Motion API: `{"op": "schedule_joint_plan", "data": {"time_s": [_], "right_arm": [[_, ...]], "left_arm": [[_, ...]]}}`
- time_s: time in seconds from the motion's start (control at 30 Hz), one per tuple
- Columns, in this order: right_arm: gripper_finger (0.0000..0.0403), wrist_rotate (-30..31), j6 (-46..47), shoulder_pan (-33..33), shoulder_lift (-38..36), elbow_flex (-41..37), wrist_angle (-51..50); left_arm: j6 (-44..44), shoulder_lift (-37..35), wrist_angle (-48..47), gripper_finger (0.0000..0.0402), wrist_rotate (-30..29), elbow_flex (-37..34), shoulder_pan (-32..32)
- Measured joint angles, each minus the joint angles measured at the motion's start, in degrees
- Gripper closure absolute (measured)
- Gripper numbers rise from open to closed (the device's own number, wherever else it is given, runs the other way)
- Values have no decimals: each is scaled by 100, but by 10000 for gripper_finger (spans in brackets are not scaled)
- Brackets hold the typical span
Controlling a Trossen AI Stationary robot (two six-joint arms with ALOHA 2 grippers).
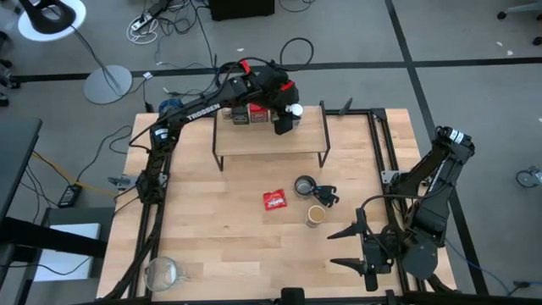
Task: Shelf spices
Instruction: Put the white seasoning bottle on the shelf
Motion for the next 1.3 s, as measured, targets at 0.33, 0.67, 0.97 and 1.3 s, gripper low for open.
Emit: {"op": "schedule_joint_plan", "data": {"time_s": [0.33, 0.67, 0.97, 1.3], "right_arm": [[150, -4, 65, 4, 0, 0, 2], [151, -6, 100, 39, 0, 0, 9], [151, -5, 98, 39, 0, 0, 9], [151, -4, 93, 66, 0, 1, 7]], "left_arm": [[-242, -7, -2, 139, -4, 0, -4], [-249, -9, 219, 131, -83, 128, -34], [-181, -11, 590, 159, -126, 251, -181], [289, -11, -189, 384, -574, 80, -555]]}}
